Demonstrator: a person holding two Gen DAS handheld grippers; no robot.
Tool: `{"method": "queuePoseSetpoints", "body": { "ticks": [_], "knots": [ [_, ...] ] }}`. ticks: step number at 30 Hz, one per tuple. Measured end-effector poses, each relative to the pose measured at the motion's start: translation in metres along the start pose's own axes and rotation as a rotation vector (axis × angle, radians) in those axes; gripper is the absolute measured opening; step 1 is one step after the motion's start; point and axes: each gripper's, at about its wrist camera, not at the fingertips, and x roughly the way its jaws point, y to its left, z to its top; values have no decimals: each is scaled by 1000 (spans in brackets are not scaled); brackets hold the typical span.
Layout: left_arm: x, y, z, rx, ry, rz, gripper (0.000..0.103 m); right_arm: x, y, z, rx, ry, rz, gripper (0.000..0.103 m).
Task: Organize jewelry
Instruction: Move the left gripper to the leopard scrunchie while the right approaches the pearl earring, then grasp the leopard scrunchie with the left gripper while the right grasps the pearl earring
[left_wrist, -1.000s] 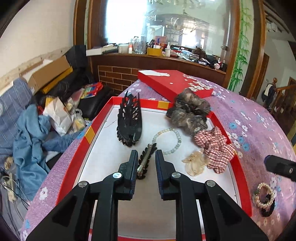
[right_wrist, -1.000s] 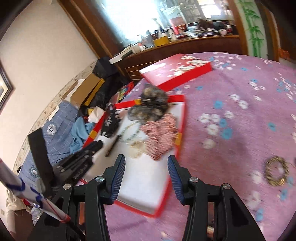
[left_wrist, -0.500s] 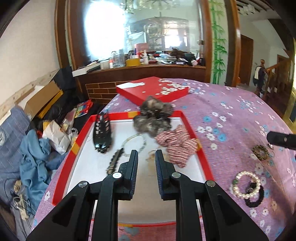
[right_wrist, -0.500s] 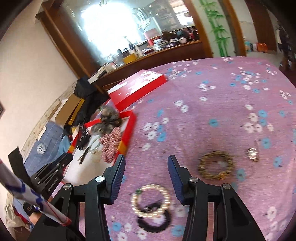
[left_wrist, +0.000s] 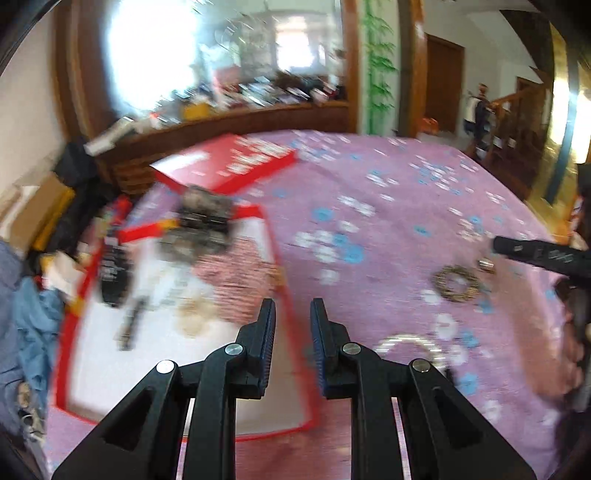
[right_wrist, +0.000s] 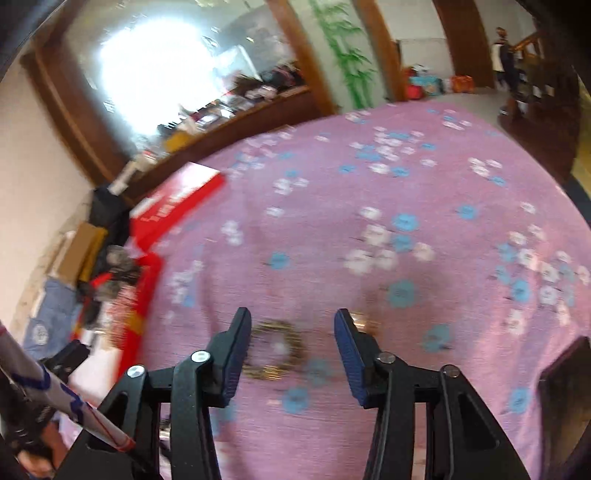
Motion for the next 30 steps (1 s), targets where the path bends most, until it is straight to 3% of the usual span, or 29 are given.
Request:
{"method": "queuePoseSetpoints", "body": {
  "ticks": [5, 11, 15, 18, 22, 27, 30],
  "knots": [
    [44, -54, 18, 11, 183, -248, 18, -6, -22, 5, 70, -14, -33, 40],
    [91, -117, 35, 116, 280, -304, 18, -10, -33, 7, 109, -27, -52, 40],
    [114, -140, 33, 159, 314, -257, 17, -7, -36, 7, 117, -15, -52, 40],
    [114, -149, 32, 186, 284, -256, 7, -3, -36, 7, 115, -5, -54, 40],
    [105, -151, 25, 209, 240, -238, 5, 1, -35, 6, 107, 4, -59, 40],
    [83, -124, 28, 116, 177, -282, 5, 14, -33, 5, 92, 32, -46, 40],
    [68, -105, 32, 70, 122, -289, 5, 21, -26, 4, 62, 44, -25, 28]
  ]
}}
